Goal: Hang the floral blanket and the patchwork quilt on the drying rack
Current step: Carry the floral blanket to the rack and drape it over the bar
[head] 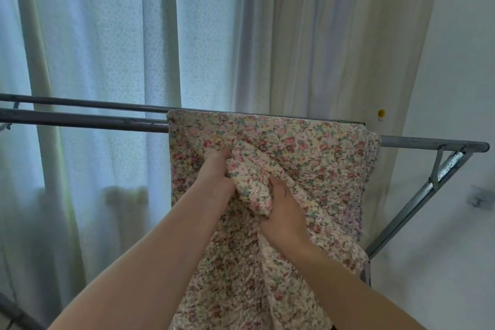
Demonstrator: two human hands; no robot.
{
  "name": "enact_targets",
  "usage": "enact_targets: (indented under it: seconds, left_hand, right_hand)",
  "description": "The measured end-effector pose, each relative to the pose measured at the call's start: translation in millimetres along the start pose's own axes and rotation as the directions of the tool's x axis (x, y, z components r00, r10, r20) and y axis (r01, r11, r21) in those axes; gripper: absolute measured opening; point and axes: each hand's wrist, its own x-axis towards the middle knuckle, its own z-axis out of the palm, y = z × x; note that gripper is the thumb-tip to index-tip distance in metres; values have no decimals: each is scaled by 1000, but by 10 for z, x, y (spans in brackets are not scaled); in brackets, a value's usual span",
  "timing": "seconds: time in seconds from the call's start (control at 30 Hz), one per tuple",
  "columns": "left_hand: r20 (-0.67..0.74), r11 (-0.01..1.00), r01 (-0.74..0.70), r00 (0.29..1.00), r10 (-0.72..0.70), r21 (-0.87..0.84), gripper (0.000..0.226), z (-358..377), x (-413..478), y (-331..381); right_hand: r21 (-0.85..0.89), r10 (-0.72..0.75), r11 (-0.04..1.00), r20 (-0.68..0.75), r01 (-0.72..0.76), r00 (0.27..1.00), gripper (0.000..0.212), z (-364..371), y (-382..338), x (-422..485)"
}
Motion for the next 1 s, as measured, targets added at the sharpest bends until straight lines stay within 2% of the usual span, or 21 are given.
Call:
enact_targets:
  seconds: [0.1,0.13,0.17,0.2,0.23,0.27,0.3,0.33,0.37,0.4,0.47,0.53,0.63,0.73,0.83,0.9,0.93,1.0]
  left_hand:
    - [-63,987,-118,990,125,105,38,-101,21,-57]
    - [-133,948,-216,959,252,236,49,-161,23,-95]
    - [-167,818,-347,871,463,459,61,-235,23,-139]
    - [-72,538,-459,710,700,707,70,-325,23,-186]
    - [174,119,-512,488,855,851,74,-413,0,-222]
    - [491,-320,-481,288,822,816,74,-478,-28,-252]
    - [764,-666,-396,177,621,633,77,-509,-37,-276]
    - [917,-861,-317,148,371,399,81,-510,-32,-306]
    - [970,-940,-259,160,185,222,85,-502,3,-337]
    - [980,-969,-213,178,85,123,88,-486,40,-365]
    - [984,-993,-109,178,25,45,94,-454,112,-382]
    - [991,-998,-56,132,-37,-30,96,-459,201,-368]
    - [992,-993,11,54,-113,-114,91,-499,344,-313]
    - [987,-985,62,17,-162,-163,83,-442,388,-311]
    - [985,-980,118,-50,-166,-159,73,-286,382,-313]
    - [982,-984,102,-109,-155,-144,57,-149,351,-312]
    - [982,-985,74,-104,-161,-154,49,-81,326,-308]
    - [979,-979,14,-6,-201,-201,43,16,254,-276]
  right_hand:
    - [158,-5,987,96,-11,995,71,-140,92,94]
    - [204,4,978,142,-34,990,69,-208,117,136]
    - [215,11,975,189,-53,982,66,-290,135,183]
    - [205,13,977,235,-63,972,62,-384,143,223]
    - [193,5,979,281,-62,960,58,-474,148,268]
    - [188,-18,981,324,-46,946,54,-565,146,309]
    - [190,-45,981,361,-26,932,49,-655,140,346]
    - [195,-63,981,394,-16,917,46,-751,131,371]
    - [191,-71,981,424,-12,903,47,-840,125,397]
    - [173,-73,985,450,-6,890,50,-917,128,427]
    - [136,-89,990,488,25,868,49,-1029,151,484]
    - [162,-108,986,506,29,856,37,-1109,178,531]
    - [222,-123,975,533,2,837,40,-1171,215,591]
    - [289,-142,956,599,-47,788,39,-1209,225,642]
    - [342,-164,935,651,-94,741,47,-1249,235,672]
    - [366,-175,925,649,-101,741,43,-1274,243,673]
    - [364,-175,927,628,-88,758,36,-1287,258,681]
    - [312,-164,950,581,-32,797,28,-1321,278,679]
